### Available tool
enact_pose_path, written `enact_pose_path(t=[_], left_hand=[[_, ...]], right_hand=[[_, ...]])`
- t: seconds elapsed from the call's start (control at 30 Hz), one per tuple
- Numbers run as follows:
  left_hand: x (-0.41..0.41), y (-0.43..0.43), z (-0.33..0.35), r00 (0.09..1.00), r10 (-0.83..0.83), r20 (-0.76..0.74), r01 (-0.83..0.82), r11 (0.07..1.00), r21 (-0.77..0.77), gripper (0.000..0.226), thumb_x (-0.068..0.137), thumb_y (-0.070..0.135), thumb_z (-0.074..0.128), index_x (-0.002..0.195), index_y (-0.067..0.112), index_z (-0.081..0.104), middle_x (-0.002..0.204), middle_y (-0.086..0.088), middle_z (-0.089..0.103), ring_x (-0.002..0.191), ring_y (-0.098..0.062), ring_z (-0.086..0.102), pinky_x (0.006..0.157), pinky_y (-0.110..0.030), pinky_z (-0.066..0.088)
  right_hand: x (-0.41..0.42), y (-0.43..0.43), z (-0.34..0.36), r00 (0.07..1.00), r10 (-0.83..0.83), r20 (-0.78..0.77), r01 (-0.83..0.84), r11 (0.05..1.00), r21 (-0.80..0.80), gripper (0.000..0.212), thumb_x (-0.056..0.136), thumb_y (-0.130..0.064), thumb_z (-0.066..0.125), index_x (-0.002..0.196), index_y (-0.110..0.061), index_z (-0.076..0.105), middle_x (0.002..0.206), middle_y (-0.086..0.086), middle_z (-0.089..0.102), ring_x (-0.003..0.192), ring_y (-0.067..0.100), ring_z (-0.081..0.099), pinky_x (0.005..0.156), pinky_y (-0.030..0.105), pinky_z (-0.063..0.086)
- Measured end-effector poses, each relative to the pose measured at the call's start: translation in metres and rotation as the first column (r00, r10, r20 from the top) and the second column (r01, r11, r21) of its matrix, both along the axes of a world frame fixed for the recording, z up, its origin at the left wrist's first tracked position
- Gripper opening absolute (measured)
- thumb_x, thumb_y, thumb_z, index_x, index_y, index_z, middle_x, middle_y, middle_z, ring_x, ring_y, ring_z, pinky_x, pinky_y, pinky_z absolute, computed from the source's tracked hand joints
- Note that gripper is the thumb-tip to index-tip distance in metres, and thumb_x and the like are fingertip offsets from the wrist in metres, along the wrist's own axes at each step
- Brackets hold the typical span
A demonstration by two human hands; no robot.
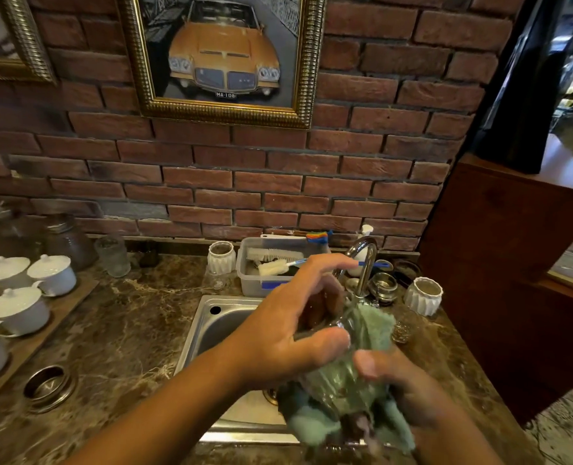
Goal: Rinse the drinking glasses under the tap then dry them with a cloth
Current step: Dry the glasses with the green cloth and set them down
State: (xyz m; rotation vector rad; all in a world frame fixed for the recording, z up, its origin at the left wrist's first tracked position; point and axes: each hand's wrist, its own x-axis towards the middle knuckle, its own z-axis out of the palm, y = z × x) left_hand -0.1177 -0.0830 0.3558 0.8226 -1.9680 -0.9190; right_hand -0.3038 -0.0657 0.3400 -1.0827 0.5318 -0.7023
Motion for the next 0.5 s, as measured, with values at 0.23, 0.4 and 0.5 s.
enact_pose_path(t=[0.23,0.4,0.5], left_hand=[[0.005,-0.011,-0.025,0.972,0.233,-0.038,-0.231,0.971,0.055,0.078,0.062,0.095,0.051,0.127,0.053,0.041,0.119,0.017,0.052,0.111,-0.001,0.055,0.091,-0.015,0.047],[-0.021,0.006,-0.042,0.839,0.505,-0.201,-0.435,0.846,0.309,0.045,0.078,0.064,0.060,0.100,0.025,0.056,0.088,0.000,0.063,0.073,-0.009,0.059,0.062,-0.027,0.051],[-0.038,0.016,-0.049,0.809,0.473,-0.349,-0.247,0.813,0.527,0.047,0.086,0.054,0.045,0.109,0.018,0.066,0.101,0.000,0.077,0.088,-0.012,0.074,0.066,-0.023,0.059]], right_hand=[[0.013,0.006,-0.014,0.936,-0.350,0.030,0.346,0.935,0.082,0.055,0.058,-0.010,0.086,0.110,-0.013,0.071,0.107,0.029,0.072,0.093,0.046,0.071,0.076,0.060,0.059],[0.020,-0.005,-0.020,0.722,-0.680,-0.130,0.607,0.712,-0.353,0.066,0.066,-0.008,0.084,0.123,-0.016,0.052,0.103,-0.001,0.076,0.095,0.017,0.074,0.072,0.022,0.059],[0.026,-0.004,-0.029,0.678,-0.721,-0.145,0.595,0.654,-0.467,0.086,0.065,-0.015,0.088,0.137,-0.017,0.042,0.117,-0.004,0.071,0.110,0.010,0.068,0.087,0.019,0.056]])
